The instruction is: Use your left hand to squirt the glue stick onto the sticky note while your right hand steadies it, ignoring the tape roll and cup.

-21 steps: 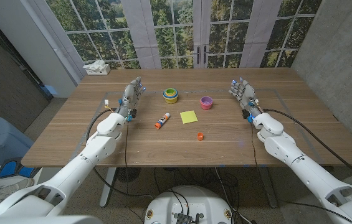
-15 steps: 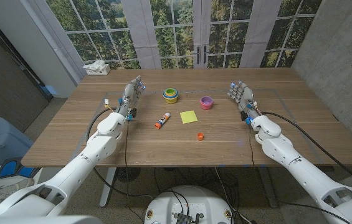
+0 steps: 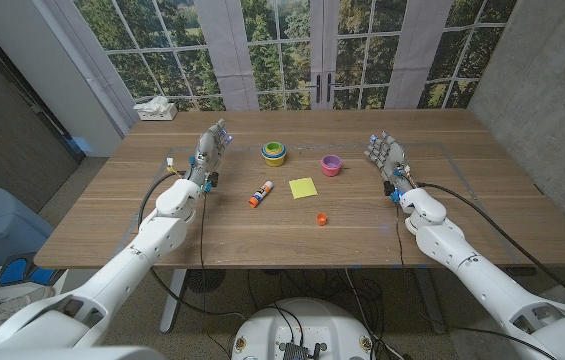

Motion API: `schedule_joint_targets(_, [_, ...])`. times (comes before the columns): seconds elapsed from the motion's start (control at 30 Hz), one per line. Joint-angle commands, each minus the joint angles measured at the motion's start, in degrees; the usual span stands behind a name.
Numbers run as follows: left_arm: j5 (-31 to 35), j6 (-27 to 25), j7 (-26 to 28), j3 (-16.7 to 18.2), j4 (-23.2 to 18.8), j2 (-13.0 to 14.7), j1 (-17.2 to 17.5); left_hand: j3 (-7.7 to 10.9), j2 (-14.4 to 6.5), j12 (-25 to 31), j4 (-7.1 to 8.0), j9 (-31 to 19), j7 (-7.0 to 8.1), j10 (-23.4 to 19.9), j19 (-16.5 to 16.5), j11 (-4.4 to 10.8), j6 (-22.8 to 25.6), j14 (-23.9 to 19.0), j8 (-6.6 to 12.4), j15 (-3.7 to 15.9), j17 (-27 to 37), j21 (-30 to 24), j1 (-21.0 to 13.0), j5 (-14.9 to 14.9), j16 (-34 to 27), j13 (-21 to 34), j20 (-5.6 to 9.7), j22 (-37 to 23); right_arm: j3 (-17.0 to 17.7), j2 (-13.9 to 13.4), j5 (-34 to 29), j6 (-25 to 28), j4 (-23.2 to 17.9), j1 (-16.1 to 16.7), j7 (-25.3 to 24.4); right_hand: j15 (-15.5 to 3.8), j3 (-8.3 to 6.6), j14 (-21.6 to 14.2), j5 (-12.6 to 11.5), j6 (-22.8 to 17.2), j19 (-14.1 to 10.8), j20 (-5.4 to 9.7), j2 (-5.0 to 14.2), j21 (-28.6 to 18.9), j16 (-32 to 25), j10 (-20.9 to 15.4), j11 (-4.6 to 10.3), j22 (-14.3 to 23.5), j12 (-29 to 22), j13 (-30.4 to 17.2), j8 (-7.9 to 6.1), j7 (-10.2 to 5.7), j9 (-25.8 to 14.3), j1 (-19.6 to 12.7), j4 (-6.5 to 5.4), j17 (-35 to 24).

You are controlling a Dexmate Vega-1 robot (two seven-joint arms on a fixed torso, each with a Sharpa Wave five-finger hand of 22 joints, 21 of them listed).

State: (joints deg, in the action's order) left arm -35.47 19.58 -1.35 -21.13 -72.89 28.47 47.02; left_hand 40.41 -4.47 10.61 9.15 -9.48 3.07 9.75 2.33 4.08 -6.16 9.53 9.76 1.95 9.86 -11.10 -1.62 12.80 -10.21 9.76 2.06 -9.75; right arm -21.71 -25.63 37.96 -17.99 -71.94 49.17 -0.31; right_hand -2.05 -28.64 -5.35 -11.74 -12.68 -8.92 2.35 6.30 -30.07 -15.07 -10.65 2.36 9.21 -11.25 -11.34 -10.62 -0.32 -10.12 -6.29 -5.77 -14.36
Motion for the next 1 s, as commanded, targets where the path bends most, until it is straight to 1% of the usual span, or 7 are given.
schedule_joint_targets(0.03, [5.78,-0.16,4.14,-1.70,-1.52,1.23,-0.28,0.43,-5.79,0.54,-0.61,-0.12,0.08,0.37,-1.50,-0.08,-0.08,0.38,0.41,3.79,-0.04,-0.62,-0.73,0.39,-0.45,0.19,5.20,-0.09,-0.29,-1.18,-4.18,-0.81,-3.27,2.02,-5.15,-3.03,-0.60,-0.55,-0.18,-0.78,-0.74,3.34,3.56,0.27,-0.02,-0.69,-0.17,0.15,-0.40,-0.22,-0.41,-0.19,-0.20,-0.91,0.02,-0.18])
schedule_joint_targets(0.37, [16.23,-3.74,14.44,-3.25,-6.49,3.82,1.22,0.34,-3.83,0.98,-2.91,-0.17,1.23,-3.47,-6.85,-0.96,2.28,-5.37,0.93,2.22,-0.22,-1.71,-1.71,0.35,-0.97,0.17,1.69,-0.11,-1.03,-1.84,-6.76,-0.34,-5.03,3.05,-7.52,-2.91,-0.70,-0.89,-0.04,-1.10,-1.13,3.21,3.54,0.53,-0.20,-1.05,-0.30,0.17,-0.50,-0.21,-0.49,-0.28,-0.20,-1.23,0.39,-0.17])
schedule_joint_targets(0.7, [27.38,-10.36,24.35,-4.44,-12.81,6.42,3.29,0.02,-1.86,1.80,-8.96,-0.39,2.28,-10.07,-12.20,-0.45,6.61,-12.38,1.19,-0.14,-0.33,-2.26,-4.45,-0.80,-0.90,0.36,-3.98,-0.48,-1.02,-2.08,-7.51,-0.49,-6.23,4.14,-8.59,-2.65,-0.71,-1.35,0.12,-1.32,-1.61,2.91,3.44,0.77,-0.45,-1.50,-0.45,0.18,-0.63,-0.20,-0.51,-0.73,-0.20,-1.50,0.74,-0.21])
schedule_joint_targets(0.77, [28.84,-9.73,25.67,-4.47,-12.79,6.40,3.47,-0.06,-1.91,2.14,-10.46,-0.45,2.24,-12.96,-13.21,-0.84,6.64,-17.05,1.04,-0.15,-0.04,-2.25,-4.89,-1.32,-1.72,0.52,-4.66,-0.61,-1.00,-2.03,-7.80,-0.64,-6.50,4.40,-9.08,-2.63,-0.73,-1.47,0.17,-1.29,-1.75,2.86,3.45,0.86,-0.52,-1.60,-0.47,0.19,-0.65,-0.20,-0.48,-1.12,-0.20,-1.58,0.84,-0.23])
schedule_joint_targets(0.8, [29.34,-9.68,25.65,-4.56,-12.91,6.64,3.47,-0.61,-2.43,2.00,-10.10,-0.47,2.56,-15.71,-17.03,-0.76,5.83,-29.88,0.98,1.48,0.63,-3.14,-3.23,-1.70,-4.40,0.79,-5.44,-0.86,-0.99,-2.12,-7.77,-0.60,-6.65,4.51,-9.00,-2.62,-0.74,-1.47,0.19,-1.27,-1.79,2.85,3.46,0.90,-0.54,-1.62,-0.44,0.19,-0.66,-0.20,-0.47,-1.33,-0.20,-1.60,0.87,-0.24])
schedule_joint_targets(0.87, [30.15,-9.94,25.64,-4.62,-13.31,7.07,3.45,-0.85,-2.67,1.34,-9.35,-0.48,3.47,-16.08,-22.83,-0.57,3.49,-41.33,0.73,2.58,1.30,-5.06,-1.84,-1.70,-6.70,0.92,-5.22,-1.21,-0.94,-2.11,-7.91,-0.73,-6.87,4.74,-9.29,-2.67,-0.73,-1.48,0.23,-1.38,-1.87,2.86,3.46,0.96,-0.57,-1.59,-0.43,0.20,-0.63,-0.19,-0.50,-1.52,-0.21,-1.64,0.91,-0.26])
schedule_joint_targets(1.0, [31.40,-10.14,25.73,-4.64,-13.78,7.57,3.39,-1.97,-3.21,0.82,-8.32,-0.55,3.48,-16.57,-41.43,0.37,1.22,-63.69,1.19,5.03,5.44,-14.69,-1.18,-1.55,-15.47,0.97,-1.57,-4.23,-0.77,-2.15,-8.17,-1.10,-7.56,5.42,-9.89,-2.66,-0.77,-1.55,0.27,-1.63,-2.00,2.78,3.48,1.07,-0.62,-1.63,-0.42,0.20,-0.63,-0.19,-0.57,-1.76,-0.21,-1.76,1.05,-0.28])
